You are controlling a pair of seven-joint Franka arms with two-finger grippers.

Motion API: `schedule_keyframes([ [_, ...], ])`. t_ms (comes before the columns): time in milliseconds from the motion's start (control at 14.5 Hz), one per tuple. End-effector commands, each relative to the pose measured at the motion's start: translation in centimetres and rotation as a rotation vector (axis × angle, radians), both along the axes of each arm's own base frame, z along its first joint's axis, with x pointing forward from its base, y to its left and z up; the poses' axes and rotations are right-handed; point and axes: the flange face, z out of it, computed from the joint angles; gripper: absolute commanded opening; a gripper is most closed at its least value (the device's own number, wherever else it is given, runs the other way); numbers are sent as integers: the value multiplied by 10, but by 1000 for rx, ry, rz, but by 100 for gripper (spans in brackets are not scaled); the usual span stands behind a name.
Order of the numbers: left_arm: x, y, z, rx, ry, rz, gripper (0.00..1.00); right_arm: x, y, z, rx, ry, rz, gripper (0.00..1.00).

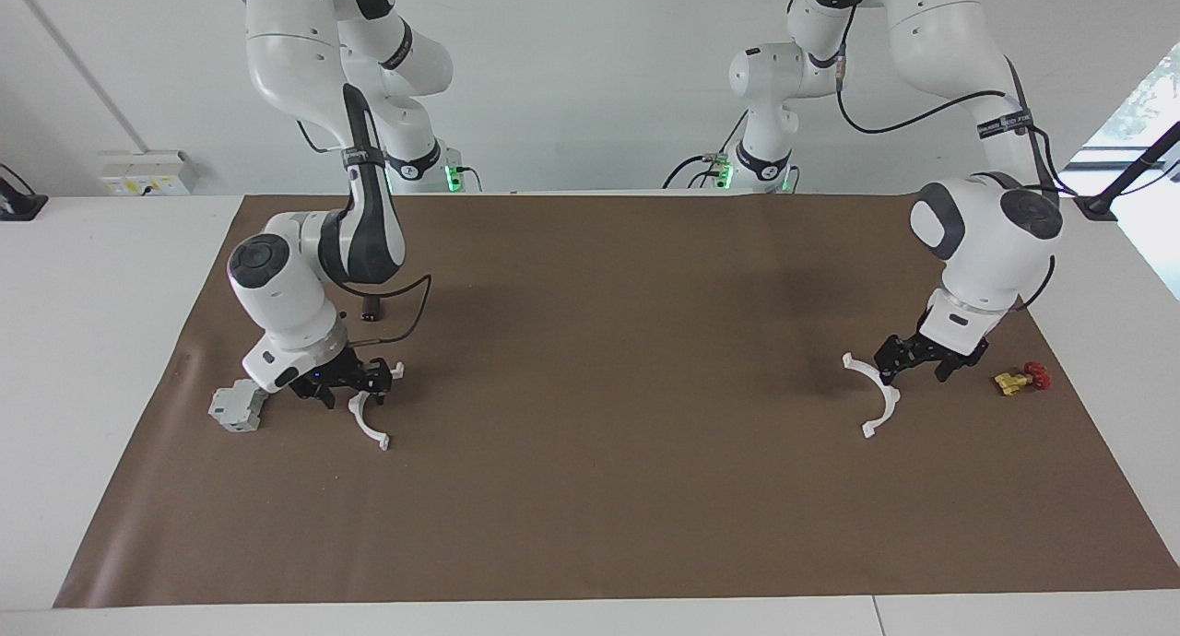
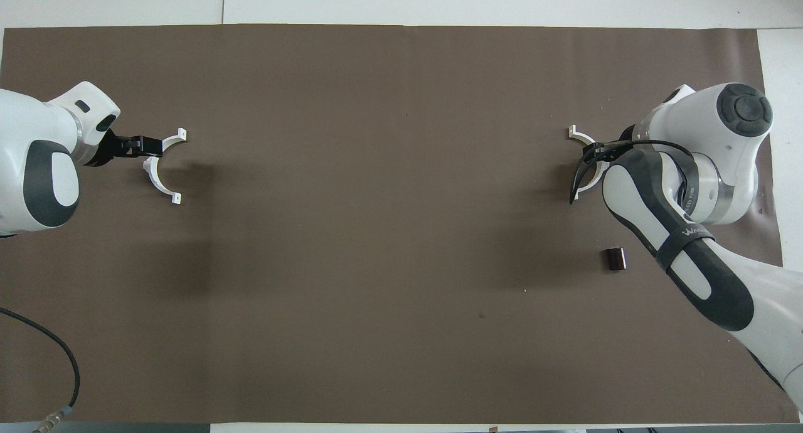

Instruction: Assemble drain pipe with both arms

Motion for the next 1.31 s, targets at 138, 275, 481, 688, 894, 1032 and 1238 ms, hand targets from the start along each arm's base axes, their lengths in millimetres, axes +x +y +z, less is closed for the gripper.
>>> schedule_keyframes([
  [138, 0, 10, -20, 11, 11, -8, 100, 2, -3, -8, 18, -8, 10, 65],
  [275, -7, 7, -30, 10, 28, -9, 93, 1, -3, -9, 18, -6, 10, 61],
  [481, -14, 8, -40, 10, 34, -9, 81, 0, -3, -10, 17, -2, 12, 52],
  [688, -16, 7, -43, 12, 20, -11, 75, -1, -2, -11, 18, 0, 13, 48],
  [894, -14, 8, -41, 11, 17, -5, 9, -3, -2, -13, 18, 6, 13, 40],
  [1032, -13, 9, -39, 11, 10, -4, 0, -4, -1, -14, 18, 7, 14, 36],
  [1238, -9, 9, -34, 12, 5, -6, 0, -4, -1, -13, 17, 10, 15, 14],
])
